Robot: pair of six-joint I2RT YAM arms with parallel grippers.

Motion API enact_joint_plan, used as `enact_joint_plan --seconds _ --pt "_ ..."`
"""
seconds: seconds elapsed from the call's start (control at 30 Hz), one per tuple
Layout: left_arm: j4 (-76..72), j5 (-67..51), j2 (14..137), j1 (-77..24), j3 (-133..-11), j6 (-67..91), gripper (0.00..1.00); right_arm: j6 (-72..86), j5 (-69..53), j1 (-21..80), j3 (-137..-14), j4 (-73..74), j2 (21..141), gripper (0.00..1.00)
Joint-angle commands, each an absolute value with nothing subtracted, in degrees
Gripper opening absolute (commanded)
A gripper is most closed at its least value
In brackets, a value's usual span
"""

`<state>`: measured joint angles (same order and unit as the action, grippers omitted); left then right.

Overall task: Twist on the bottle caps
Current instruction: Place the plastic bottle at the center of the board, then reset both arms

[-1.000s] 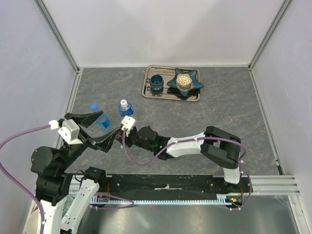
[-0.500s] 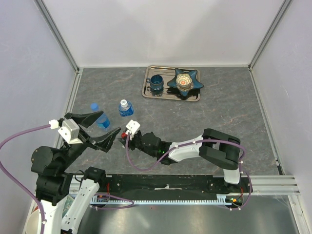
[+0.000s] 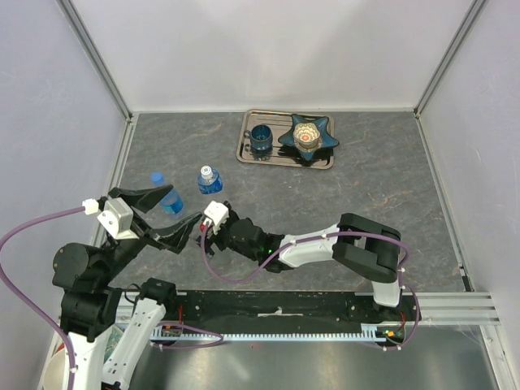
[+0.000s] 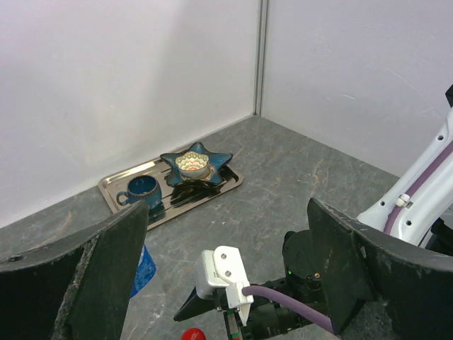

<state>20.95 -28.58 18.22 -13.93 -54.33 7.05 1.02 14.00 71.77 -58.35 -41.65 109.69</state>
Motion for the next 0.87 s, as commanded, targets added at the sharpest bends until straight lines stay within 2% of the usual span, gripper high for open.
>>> enact_joint_plan --seconds 0.0,0.17,0.33,0.4,0.47,0.5,0.57,0.67,0.83 --pt "19.7 -28.5 19.1 -13.5 -54.3 8.4 0.99 -1.6 13.3 71.9 -61.6 -39.6 106.6 0.98" --pt "20.2 -26.7 20.0 -13.5 -55.0 8.1 0.99 -2.0 12.6 71.9 -62.0 -35.6 101.6 0.98" --pt "23.1 -24.0 23.9 -13.5 -58.8 7.6 0.99 2.4 10.9 71.9 -63.7 -24.0 91.3 0.98" --pt "24.3 -23.4 25.3 -13.5 -60.6 7.8 0.99 6.3 14.7 72.0 -65.8 -14.9 87.2 0.98" --pt "24.6 -22.9 26.4 -13.5 -61.3 8.1 0.99 13.3 23.7 72.1 -70.1 -7.2 85.3 0.98" --pt "25.0 -22.8 26.6 -13.5 -61.9 8.1 0.99 16.1 27.3 72.1 -72.0 2.9 84.1 0.98" --pt "25.7 -22.1 27.2 -13.5 -62.3 8.5 0.99 19.8 33.7 72.1 -74.9 13.6 82.5 0.98" --pt "26.1 -21.8 27.7 -13.5 -62.1 9.1 0.99 19.5 33.7 72.6 -68.8 13.8 73.1 0.98" --pt "26.6 -18.5 27.5 -13.5 -61.0 7.5 0.99 22.5 34.3 72.7 -62.4 16.5 64.7 0.98"
